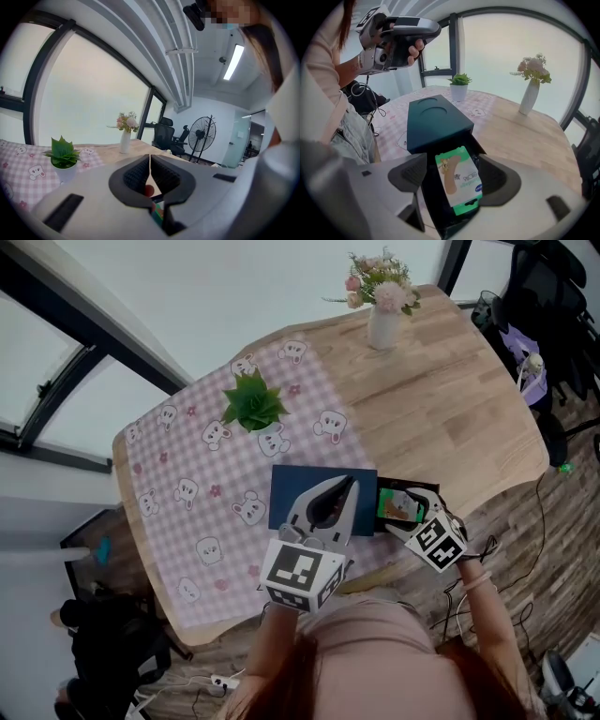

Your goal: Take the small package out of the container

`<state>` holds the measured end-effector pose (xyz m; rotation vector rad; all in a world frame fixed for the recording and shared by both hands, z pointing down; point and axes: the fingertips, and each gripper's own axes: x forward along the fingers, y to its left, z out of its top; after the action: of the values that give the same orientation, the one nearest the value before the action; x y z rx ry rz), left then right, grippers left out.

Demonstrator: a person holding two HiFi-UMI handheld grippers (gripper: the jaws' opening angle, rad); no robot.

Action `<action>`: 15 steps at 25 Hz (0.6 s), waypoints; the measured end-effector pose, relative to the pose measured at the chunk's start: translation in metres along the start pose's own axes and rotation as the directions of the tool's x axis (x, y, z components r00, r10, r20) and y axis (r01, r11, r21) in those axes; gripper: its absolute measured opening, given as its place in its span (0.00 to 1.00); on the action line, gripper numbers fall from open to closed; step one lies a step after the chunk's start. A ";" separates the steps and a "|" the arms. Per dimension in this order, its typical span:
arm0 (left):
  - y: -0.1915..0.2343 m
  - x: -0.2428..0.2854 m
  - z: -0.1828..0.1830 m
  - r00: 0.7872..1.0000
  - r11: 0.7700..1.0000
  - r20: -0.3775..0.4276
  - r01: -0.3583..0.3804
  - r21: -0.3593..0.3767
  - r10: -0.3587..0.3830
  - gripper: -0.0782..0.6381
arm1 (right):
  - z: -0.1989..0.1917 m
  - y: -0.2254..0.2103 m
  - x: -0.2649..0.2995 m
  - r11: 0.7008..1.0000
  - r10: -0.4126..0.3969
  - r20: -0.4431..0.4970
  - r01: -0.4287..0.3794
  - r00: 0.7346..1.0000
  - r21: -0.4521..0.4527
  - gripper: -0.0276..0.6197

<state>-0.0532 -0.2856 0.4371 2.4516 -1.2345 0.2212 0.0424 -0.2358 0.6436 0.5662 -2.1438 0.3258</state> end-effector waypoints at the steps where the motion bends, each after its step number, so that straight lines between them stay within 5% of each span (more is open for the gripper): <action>1: 0.003 0.000 0.000 1.000 1.000 0.001 -0.005 -0.001 0.005 0.13 | -0.001 -0.001 0.002 1.000 0.002 -0.009 -0.002 1.000 -0.004 0.56; 15: 0.025 0.004 -0.006 1.000 0.999 -0.007 -0.028 -0.033 0.027 0.13 | -0.018 -0.007 0.030 0.996 0.052 -0.141 -0.061 0.989 -0.066 0.63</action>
<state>-0.0702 -0.2994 0.4508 2.4048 -1.2596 0.2146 0.0432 -0.2428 0.6786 0.4307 -2.0311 0.3109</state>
